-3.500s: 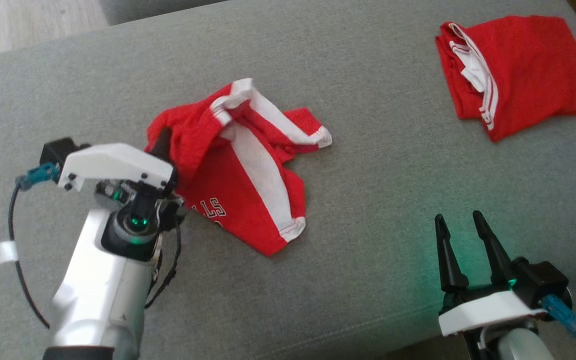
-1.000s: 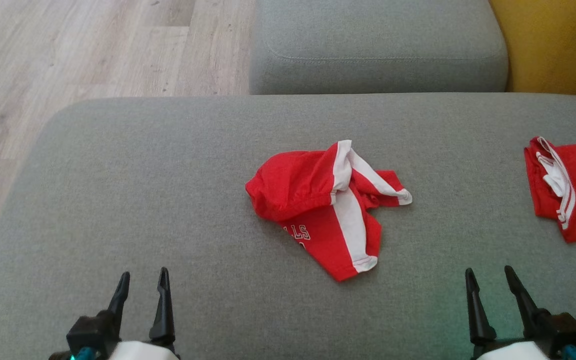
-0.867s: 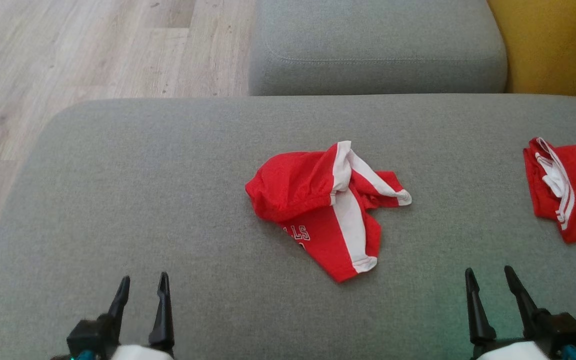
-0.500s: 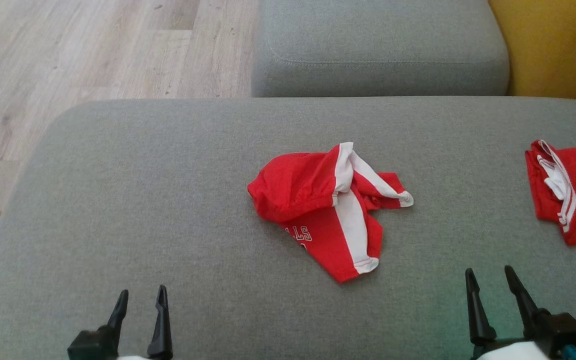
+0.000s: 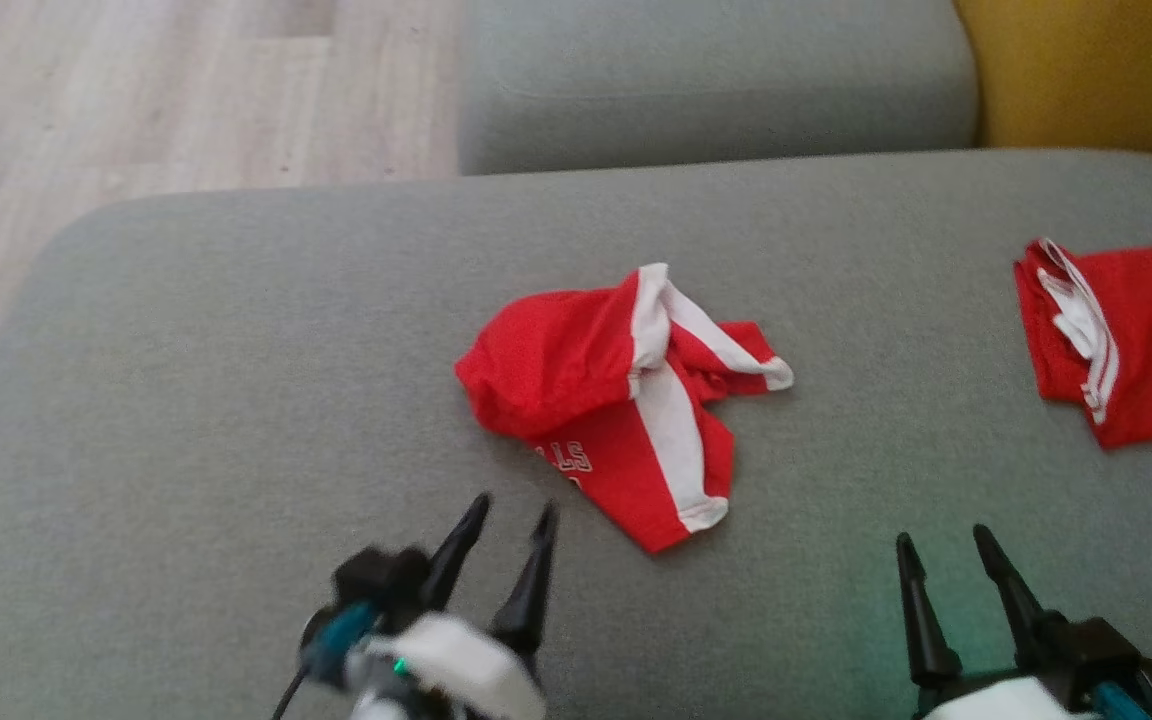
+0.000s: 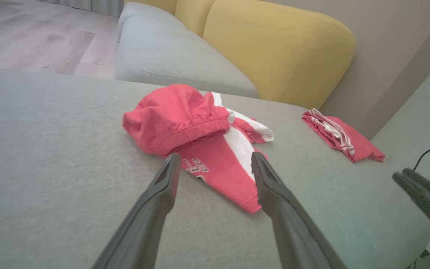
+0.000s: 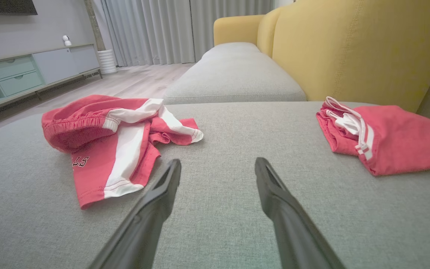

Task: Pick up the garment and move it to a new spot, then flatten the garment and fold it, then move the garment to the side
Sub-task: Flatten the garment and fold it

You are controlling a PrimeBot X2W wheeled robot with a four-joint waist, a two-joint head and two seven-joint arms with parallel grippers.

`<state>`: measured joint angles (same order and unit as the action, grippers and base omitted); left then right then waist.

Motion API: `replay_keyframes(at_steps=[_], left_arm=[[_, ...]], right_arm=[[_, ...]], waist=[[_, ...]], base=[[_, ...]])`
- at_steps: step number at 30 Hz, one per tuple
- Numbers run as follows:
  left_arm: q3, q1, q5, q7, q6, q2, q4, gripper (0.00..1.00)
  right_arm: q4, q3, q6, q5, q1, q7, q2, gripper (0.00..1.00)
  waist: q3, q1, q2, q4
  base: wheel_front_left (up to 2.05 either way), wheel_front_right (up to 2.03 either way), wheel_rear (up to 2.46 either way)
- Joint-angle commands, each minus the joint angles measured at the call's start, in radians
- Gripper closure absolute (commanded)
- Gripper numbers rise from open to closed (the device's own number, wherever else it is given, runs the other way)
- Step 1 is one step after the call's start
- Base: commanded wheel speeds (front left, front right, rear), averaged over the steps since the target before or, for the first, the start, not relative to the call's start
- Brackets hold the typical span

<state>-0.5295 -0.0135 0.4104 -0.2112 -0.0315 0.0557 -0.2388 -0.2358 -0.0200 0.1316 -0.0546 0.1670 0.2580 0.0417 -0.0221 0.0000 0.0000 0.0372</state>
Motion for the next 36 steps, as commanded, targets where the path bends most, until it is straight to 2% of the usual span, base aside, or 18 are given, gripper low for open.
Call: replay_keyframes(at_steps=[1,4,6,15,25,36], left_arm=[[0.019,-0.064,0.010,0.002,-0.010,-0.005,0.022,0.00],[-0.065,-0.164,0.101,0.020,-0.045,-0.005,-0.023,0.00],[-0.119,-0.238,0.117,0.029,-0.071,-0.005,-0.074,0.00],[-0.216,-0.419,0.285,-0.012,-0.183,-0.005,-0.261,0.00],[-0.248,-0.523,0.369,-0.047,-0.223,-0.005,-0.360,0.00],[-0.234,-0.583,0.387,-0.050,-0.261,-0.005,-0.360,0.00]], right_arm=[[0.033,-0.029,-0.001,-0.008,-0.063,0.004,0.009,0.00],[0.039,-0.041,-0.001,-0.013,-0.092,0.004,0.009,0.00],[0.044,-0.049,-0.001,-0.018,-0.113,0.004,0.009,0.00],[0.040,-0.051,-0.001,-0.043,-0.153,0.004,0.009,0.00],[0.040,-0.053,-0.001,-0.050,-0.176,0.004,0.009,0.00],[0.037,-0.062,-0.001,-0.052,-0.192,0.004,0.009,0.00]], waist=[[0.027,0.0000,0.0000,-0.030],[0.074,0.0000,0.0000,-0.071],[0.104,0.0000,0.0000,-0.100],[0.169,0.0000,0.0000,-0.185],[0.192,0.0000,0.0000,-0.203],[0.208,0.0000,0.0000,-0.221]], base=[[0.00,0.00,0.00],[0.00,0.00,0.00],[0.00,0.00,0.00],[0.00,0.00,0.00],[0.00,0.00,0.00],[0.00,0.00,0.00]])
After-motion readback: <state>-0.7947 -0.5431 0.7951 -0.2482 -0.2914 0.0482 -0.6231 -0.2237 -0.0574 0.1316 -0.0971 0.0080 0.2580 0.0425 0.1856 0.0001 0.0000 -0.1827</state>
